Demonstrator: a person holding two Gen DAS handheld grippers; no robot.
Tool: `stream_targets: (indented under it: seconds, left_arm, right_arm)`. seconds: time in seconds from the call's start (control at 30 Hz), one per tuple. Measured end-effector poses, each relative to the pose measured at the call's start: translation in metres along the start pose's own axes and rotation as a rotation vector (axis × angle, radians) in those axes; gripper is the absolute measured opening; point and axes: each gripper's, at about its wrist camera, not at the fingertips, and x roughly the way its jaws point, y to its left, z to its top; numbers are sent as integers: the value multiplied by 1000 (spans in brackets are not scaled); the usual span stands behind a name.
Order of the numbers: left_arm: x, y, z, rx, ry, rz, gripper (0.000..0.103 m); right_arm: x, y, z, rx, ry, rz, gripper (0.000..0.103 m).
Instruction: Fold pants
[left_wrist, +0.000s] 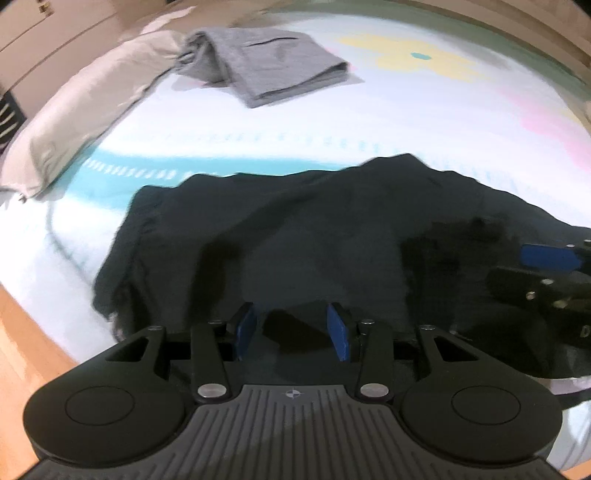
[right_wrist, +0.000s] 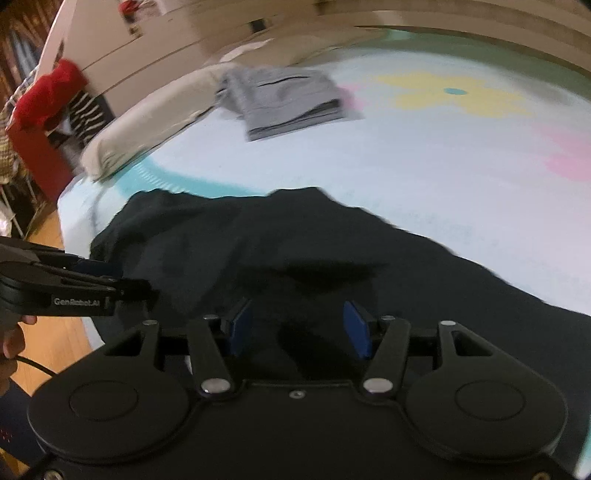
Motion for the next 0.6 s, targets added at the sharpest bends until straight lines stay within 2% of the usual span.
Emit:
stream_targets:
  seconds: [0.07, 0.17, 0.23, 0.33, 0.43, 0.53, 0.6]
  left_arm:
    - [1, 11, 0, -23, -1, 24, 41]
    - [0, 29, 1, -60, 0, 47, 41]
    - [-3, 39, 2, -78, -8, 50, 41]
    - [-3, 58, -3, -107, -24, 57, 41]
    - [1, 79, -8, -174, -8, 51, 41]
    - [5, 99, -9, -267, 4, -3, 41]
    - [6, 113, -9, -313, -4, 0, 41]
  right_arm:
    - [12, 13, 3, -5, 6, -7, 64]
    - [30, 28, 7, -8, 33, -49, 75]
    - [40, 31, 4, -30, 84, -107, 75]
    - [49, 24, -6, -48, 151, -137, 74]
    - [47, 17, -10, -43, 139, -125, 74]
    - [45, 18, -12, -61, 141, -124, 74]
    - [45, 20, -13, -75, 143, -125, 74]
